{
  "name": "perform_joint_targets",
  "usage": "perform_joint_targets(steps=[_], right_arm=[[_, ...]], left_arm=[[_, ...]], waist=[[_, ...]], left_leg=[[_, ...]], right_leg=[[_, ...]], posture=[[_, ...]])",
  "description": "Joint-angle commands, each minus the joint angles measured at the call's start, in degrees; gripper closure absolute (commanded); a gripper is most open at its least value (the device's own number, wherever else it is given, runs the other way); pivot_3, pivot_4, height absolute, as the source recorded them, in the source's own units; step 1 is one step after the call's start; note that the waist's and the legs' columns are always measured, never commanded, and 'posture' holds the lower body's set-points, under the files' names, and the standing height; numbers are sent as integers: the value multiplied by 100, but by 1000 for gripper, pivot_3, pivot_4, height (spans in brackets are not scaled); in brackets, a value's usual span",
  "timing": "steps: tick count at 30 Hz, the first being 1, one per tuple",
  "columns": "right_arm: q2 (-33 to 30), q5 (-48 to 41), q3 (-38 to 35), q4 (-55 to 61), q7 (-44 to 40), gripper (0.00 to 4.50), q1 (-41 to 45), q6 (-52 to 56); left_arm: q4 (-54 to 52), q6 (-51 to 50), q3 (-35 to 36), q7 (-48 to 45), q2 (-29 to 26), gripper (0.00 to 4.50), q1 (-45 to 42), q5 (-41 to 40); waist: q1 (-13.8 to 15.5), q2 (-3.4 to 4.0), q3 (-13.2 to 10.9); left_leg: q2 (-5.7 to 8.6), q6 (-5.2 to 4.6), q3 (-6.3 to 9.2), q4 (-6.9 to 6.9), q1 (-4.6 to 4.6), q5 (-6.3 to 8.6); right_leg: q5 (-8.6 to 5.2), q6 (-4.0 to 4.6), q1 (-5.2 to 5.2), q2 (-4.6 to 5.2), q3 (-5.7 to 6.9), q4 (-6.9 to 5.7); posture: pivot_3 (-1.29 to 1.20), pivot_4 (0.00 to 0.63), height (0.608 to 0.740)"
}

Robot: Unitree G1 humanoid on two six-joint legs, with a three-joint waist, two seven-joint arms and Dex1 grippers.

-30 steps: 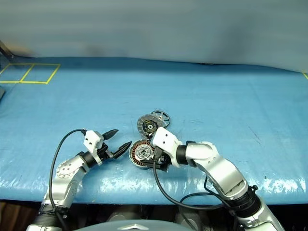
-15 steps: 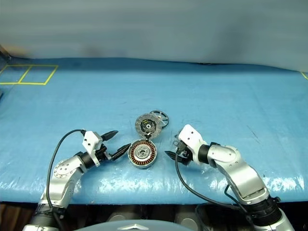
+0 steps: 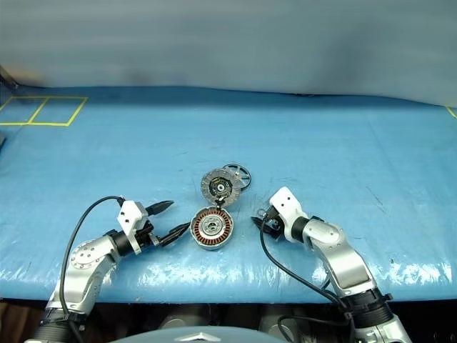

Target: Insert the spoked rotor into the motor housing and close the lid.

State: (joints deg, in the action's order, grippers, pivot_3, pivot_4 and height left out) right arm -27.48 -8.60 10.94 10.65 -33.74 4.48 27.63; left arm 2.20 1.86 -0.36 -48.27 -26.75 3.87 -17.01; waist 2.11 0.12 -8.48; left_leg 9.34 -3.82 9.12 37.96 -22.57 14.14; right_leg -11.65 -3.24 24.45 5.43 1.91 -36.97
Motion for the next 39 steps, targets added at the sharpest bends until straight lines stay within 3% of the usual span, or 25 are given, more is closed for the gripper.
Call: perform_joint_targets(steps=[1, 7, 12, 17, 24, 31, 39], right_arm=[[-100, 65, -86, -51, -17, 1963, -136, 0], [-113, 79, -111, -149, -55, 3842, -192, 16], [-172, 27, -169, -31, -139, 3844, -234, 107], [-279, -734, -356, 900, -729, 3844, -54, 331], [-461, -998, 233, 1703, -1310, 3844, 367, 609], [-38, -667, 1035, 1323, -1273, 3844, 813, 473], [258, -397, 1302, 802, -1189, 3844, 1080, 327]], left_arm=[[-227, 153, 135, -68, -18, 0, 18, -117], [-115, 351, 140, -116, 59, 0, 7, -178], [-64, 457, 123, -127, 98, 0, 48, -193], [-53, 593, 81, -194, 157, 0, 71, -213], [22, 919, 50, -357, 196, 0, 77, -185], [84, 1008, -27, -456, 182, 0, 82, -137], [75, 1026, -62, -604, 117, 0, 125, -105]], waist=[[4, 0, 2], [8, 0, 5], [14, 0, 7], [13, 3, 5], [-8, 4, 4], [-6, 4, 4], [-5, 4, 4]], left_leg=[[0, 0, 0, 0, 0, 0], [0, 0, -1, 1, 3, -1], [0, -1, -1, 0, 4, -1], [1, -2, -1, 0, 0, -1], [-5, -3, -2, -5, 0, 0], [-2, -5, -4, -3, -1, 1], [-1, -4, -4, -4, -1, 0]], right_leg=[[0, 0, -1, 0, 0, 0], [1, -1, -3, -1, -4, 0], [1, -2, -4, -1, -4, 1], [1, -2, 0, -1, -6, 2], [0, -1, 1, -3, -5, 3], [1, -2, 2, -1, -6, 5], [1, -2, 3, -2, -6, 4]], posture=[[0, 150, 740], [0, 150, 740], [0, 150, 740], [0, 150, 740], [0, 150, 740], [0, 150, 740], [0, 150, 740]])
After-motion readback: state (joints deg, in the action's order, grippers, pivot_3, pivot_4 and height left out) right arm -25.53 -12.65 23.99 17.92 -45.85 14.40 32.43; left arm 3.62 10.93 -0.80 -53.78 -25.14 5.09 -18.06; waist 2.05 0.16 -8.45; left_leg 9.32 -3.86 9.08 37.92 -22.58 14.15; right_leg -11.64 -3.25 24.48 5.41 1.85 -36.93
